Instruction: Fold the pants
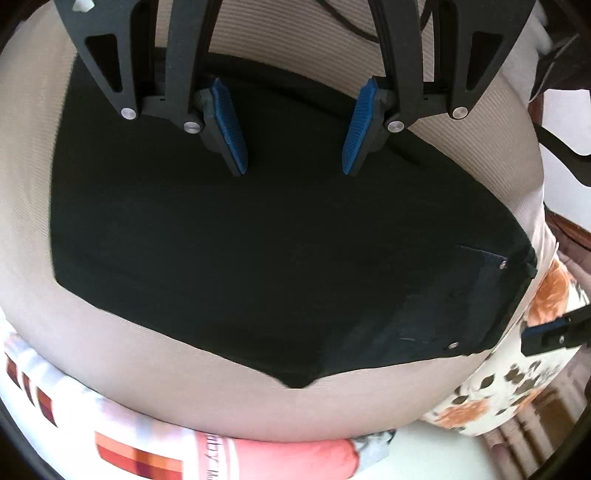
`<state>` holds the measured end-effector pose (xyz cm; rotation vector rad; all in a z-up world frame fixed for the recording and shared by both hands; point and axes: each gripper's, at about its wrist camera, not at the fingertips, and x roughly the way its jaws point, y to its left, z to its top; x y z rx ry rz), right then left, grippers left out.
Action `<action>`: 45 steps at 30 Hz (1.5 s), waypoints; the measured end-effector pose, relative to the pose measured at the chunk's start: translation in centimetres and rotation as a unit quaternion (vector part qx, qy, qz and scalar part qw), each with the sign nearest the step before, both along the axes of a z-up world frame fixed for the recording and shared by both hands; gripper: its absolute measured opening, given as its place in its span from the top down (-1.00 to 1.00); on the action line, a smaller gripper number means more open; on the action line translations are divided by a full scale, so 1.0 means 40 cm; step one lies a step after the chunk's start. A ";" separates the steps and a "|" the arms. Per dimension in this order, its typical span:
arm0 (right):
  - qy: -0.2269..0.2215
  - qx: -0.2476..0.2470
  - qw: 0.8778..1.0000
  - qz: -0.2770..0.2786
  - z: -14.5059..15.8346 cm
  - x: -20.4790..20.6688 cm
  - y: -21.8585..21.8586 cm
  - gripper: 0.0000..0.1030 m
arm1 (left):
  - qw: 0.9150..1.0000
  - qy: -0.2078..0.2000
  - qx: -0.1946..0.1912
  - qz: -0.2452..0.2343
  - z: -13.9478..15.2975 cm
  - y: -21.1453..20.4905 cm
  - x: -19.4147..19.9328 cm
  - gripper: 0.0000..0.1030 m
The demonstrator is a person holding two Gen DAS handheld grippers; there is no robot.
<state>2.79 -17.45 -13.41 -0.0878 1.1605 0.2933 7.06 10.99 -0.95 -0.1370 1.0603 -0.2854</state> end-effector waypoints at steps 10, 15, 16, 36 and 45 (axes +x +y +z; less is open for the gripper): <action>0.012 0.075 0.996 0.038 0.023 0.019 0.052 -0.01 | 0.994 0.066 -0.064 0.066 -0.104 0.278 0.013 -0.14; 0.008 0.125 0.992 0.002 0.054 0.039 0.006 -0.09 | 0.982 0.104 -0.137 0.073 -0.181 0.337 0.033 -0.14; 0.006 0.131 0.991 -0.010 0.057 0.043 -0.005 -0.10 | 0.980 0.111 -0.151 0.067 -0.195 0.344 0.042 -0.14; -0.017 0.094 0.986 -0.134 0.072 0.077 -0.051 -0.10 | 0.927 0.179 -0.329 -0.022 -0.344 0.388 0.153 -0.14; -0.016 0.091 0.988 -0.126 0.061 0.096 -0.020 -0.10 | 0.938 0.141 -0.315 -0.038 -0.329 0.329 0.171 -0.13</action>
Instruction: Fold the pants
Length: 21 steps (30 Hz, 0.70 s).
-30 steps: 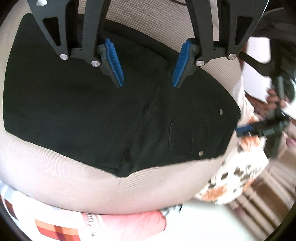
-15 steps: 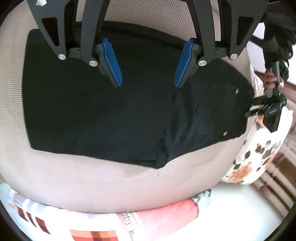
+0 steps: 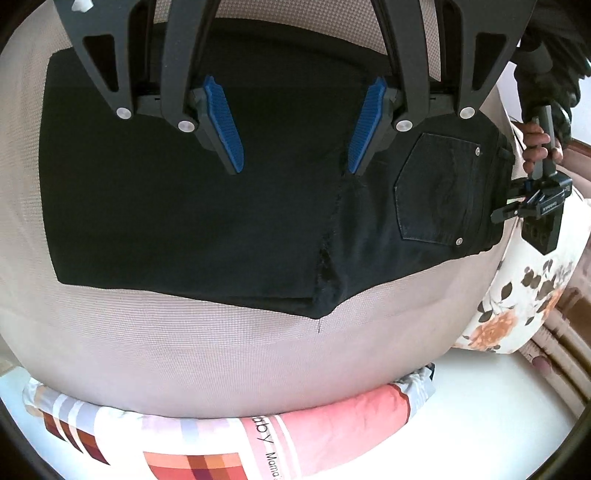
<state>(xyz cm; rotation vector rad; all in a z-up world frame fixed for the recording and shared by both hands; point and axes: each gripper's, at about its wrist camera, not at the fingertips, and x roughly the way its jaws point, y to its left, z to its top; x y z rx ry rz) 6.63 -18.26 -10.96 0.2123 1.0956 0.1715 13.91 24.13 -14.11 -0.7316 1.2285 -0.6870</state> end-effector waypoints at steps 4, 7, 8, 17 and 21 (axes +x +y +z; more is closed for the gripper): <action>-0.014 0.000 1.000 0.002 0.016 -0.008 -0.006 -0.11 | 0.999 0.001 0.053 0.013 0.009 -0.022 -0.026 0.28; -0.023 0.002 1.000 -0.007 0.026 -0.017 -0.033 -0.11 | 0.996 0.014 0.089 0.028 0.029 -0.041 -0.031 0.39; -0.025 0.006 1.000 -0.013 0.030 -0.020 -0.045 -0.11 | 0.994 0.018 0.103 0.033 0.040 -0.048 -0.032 0.40; -0.062 0.015 0.996 -0.058 0.096 -0.074 -0.199 -0.17 | 0.993 -0.021 0.112 0.041 0.244 -0.189 -0.088 0.59; -0.085 0.025 0.992 -0.087 0.121 -0.109 -0.288 -0.20 | 0.995 -0.028 0.096 0.026 0.308 -0.329 -0.095 0.63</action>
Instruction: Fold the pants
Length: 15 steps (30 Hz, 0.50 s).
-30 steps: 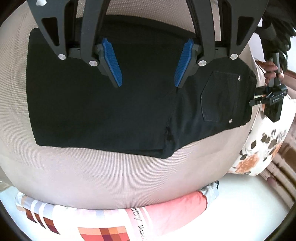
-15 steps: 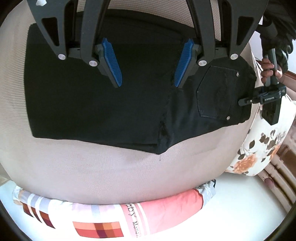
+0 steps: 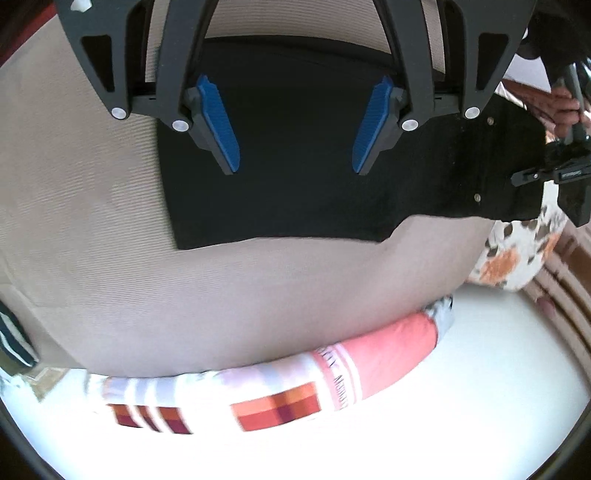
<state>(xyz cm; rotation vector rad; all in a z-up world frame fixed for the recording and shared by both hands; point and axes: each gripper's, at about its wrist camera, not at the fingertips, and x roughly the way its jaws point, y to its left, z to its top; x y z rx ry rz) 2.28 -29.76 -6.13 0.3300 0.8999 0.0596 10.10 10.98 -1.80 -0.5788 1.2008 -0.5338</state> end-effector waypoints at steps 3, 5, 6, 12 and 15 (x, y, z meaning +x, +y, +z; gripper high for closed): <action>-0.010 0.018 1.000 -0.023 -0.002 -0.023 -0.059 -0.23 | 1.000 -0.021 0.005 -0.021 0.033 -0.127 0.004 0.65; -0.021 0.025 0.999 -0.036 -0.010 -0.037 -0.086 -0.23 | 0.999 -0.022 0.007 -0.034 0.034 -0.207 0.012 0.67; -0.026 0.029 0.998 -0.048 -0.018 -0.045 -0.102 -0.23 | 0.999 -0.021 0.010 -0.037 0.030 -0.243 0.016 0.67; -0.015 0.051 0.996 -0.078 -0.062 -0.043 -0.150 -0.23 | 0.997 -0.014 0.035 -0.073 -0.017 -0.447 0.028 0.67; -0.008 0.038 0.997 -0.072 -0.063 -0.033 -0.153 -0.23 | 0.994 -0.014 0.061 -0.090 -0.051 -0.539 0.025 0.68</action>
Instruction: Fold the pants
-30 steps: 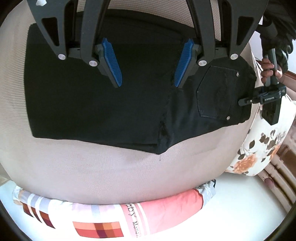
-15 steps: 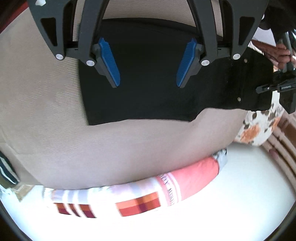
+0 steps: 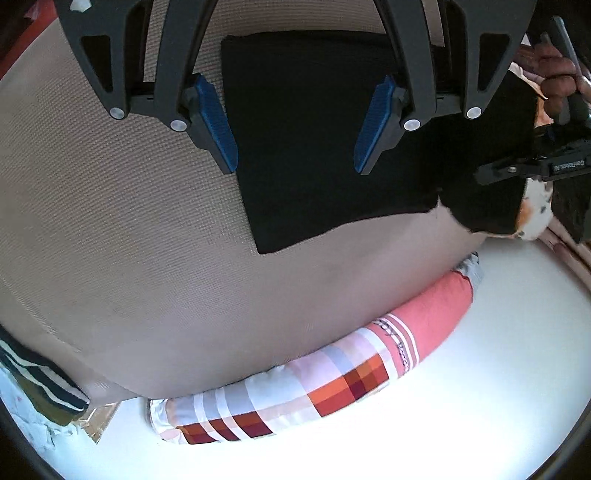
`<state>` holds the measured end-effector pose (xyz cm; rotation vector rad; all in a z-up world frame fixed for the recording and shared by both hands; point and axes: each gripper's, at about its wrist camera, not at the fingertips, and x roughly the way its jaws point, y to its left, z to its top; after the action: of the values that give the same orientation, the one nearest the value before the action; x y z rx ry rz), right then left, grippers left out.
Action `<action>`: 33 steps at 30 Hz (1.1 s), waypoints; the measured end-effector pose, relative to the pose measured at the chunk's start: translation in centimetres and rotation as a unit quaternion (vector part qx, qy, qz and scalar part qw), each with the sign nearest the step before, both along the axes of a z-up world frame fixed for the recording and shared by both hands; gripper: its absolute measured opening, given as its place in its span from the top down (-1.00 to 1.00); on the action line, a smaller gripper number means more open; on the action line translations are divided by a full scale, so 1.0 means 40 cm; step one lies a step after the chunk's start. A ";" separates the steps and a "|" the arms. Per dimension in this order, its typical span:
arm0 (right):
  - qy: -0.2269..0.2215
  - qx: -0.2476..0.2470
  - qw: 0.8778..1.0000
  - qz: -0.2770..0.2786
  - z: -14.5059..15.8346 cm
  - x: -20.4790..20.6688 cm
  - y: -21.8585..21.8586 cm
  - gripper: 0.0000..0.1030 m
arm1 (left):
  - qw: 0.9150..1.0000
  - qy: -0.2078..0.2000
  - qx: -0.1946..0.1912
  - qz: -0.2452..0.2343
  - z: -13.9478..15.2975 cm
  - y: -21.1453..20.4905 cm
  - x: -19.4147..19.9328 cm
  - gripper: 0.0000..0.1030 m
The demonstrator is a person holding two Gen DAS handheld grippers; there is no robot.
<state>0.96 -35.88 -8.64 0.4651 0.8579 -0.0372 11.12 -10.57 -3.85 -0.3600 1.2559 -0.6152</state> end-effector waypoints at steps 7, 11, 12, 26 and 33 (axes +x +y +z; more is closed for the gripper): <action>0.007 -0.007 1.000 0.000 0.010 0.010 -0.011 -0.23 | 0.999 -0.005 0.051 -0.013 -0.083 -0.085 -0.006 0.65; 0.005 0.003 1.000 0.004 0.008 0.015 -0.012 -0.23 | 0.998 -0.014 0.064 -0.021 -0.094 -0.104 -0.012 0.56; 0.006 0.000 1.000 0.005 0.007 0.016 -0.010 -0.23 | 0.997 -0.015 0.066 -0.022 -0.094 -0.111 -0.013 0.46; 0.010 0.002 1.000 0.006 -0.003 0.023 -0.010 -0.23 | 0.996 -0.053 0.014 -0.074 -0.028 -0.090 -0.078 -0.29; 0.005 0.089 0.994 0.063 -0.024 0.034 0.000 -0.24 | 0.991 -0.093 0.093 0.001 -0.009 0.096 -0.072 -0.29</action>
<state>2.32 -35.88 -9.58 0.5766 0.9022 0.1544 8.22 -6.71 -4.22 -0.1447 1.1239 -0.5120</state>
